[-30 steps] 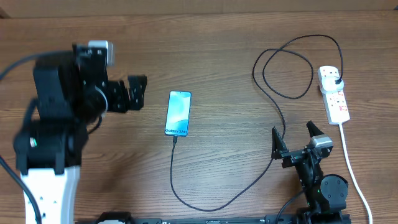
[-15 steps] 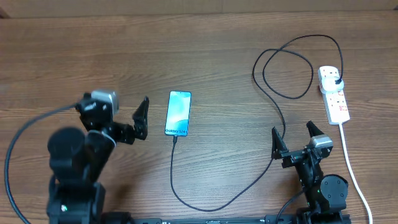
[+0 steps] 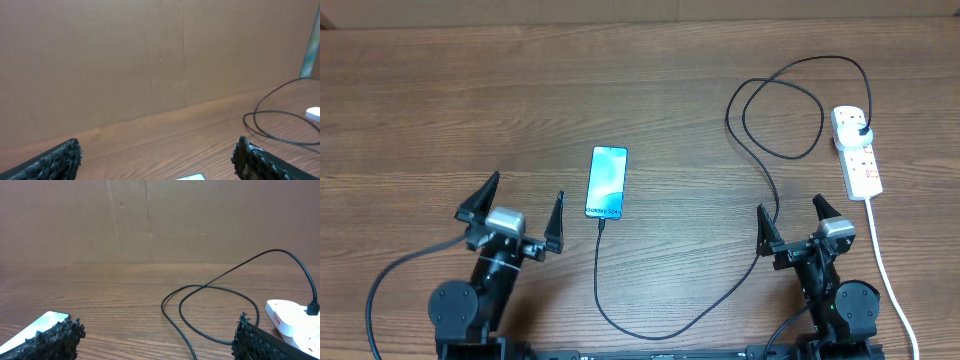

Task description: Plug charger to phone and switch on socket

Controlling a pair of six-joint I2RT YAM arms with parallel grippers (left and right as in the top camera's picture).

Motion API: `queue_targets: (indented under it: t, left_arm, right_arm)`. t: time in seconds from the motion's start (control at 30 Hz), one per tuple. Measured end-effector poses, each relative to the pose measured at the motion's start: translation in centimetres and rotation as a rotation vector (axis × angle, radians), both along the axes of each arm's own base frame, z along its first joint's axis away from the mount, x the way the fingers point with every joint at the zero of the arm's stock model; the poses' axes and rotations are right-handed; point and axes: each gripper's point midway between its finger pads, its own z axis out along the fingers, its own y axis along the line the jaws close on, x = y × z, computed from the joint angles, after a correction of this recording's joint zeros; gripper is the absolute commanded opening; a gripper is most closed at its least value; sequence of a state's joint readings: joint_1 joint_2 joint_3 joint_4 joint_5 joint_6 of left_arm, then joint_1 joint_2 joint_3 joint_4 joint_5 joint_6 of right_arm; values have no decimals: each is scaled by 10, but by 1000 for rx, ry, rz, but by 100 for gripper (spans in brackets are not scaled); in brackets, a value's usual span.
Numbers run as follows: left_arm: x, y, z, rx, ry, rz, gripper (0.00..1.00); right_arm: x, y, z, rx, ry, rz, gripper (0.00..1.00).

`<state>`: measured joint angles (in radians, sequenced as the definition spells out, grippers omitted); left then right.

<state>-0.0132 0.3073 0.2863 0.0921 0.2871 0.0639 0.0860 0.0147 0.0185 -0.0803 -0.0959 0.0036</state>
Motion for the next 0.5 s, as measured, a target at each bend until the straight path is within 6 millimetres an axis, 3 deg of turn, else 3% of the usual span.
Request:
queue_targets:
  t: [0.27,0.5]
  left_arm:
    - [-13,0,-9,84,-88,9,100]
    - [-16,0,-32,124,-136,15,100]
  right_arm:
    - [0,0,0,0,0,0,100]
    - [0,0,0,0,0,0,100]
